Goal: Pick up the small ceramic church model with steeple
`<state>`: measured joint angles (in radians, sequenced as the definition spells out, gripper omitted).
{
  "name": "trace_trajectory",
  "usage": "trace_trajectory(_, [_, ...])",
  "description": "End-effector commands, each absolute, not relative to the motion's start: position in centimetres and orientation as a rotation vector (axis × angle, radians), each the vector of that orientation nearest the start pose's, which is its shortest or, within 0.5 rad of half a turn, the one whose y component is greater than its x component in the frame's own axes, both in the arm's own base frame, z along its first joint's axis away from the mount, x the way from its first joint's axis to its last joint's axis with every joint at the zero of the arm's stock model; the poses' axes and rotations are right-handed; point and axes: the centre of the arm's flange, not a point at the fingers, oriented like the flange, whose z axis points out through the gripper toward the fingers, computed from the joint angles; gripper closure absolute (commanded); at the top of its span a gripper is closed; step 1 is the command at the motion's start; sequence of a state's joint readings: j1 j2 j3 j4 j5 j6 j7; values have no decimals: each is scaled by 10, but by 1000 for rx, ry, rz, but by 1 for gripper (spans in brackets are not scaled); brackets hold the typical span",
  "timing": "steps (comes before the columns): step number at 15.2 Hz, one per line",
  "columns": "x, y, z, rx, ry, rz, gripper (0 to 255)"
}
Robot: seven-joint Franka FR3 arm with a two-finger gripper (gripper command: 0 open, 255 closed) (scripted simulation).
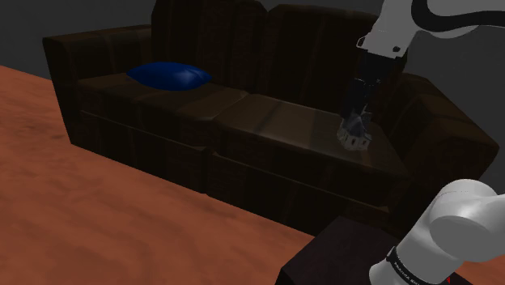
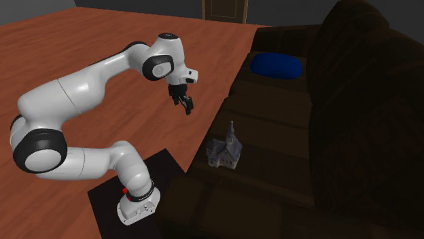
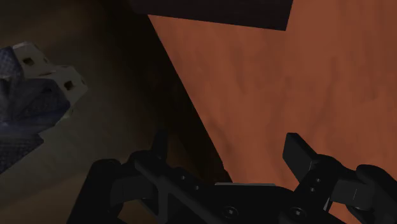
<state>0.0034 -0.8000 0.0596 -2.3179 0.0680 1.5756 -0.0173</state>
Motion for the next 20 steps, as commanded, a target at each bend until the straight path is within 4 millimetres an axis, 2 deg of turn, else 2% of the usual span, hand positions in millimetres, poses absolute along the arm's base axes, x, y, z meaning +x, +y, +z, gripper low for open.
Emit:
trace_trajectory(1, [303,33,613,-3113,-101,-88,0])
trace_trajectory(6, [292,-20,624,-3121,-552,-1,0])
trace_trajectory(10, [294,-63,637,-3078,-917,72,0])
trace_trajectory(15, [312,-113,654,-2960,-1367,163,0])
trace_trajectory(20, [343,-155,673,-2770,-1802,254,0])
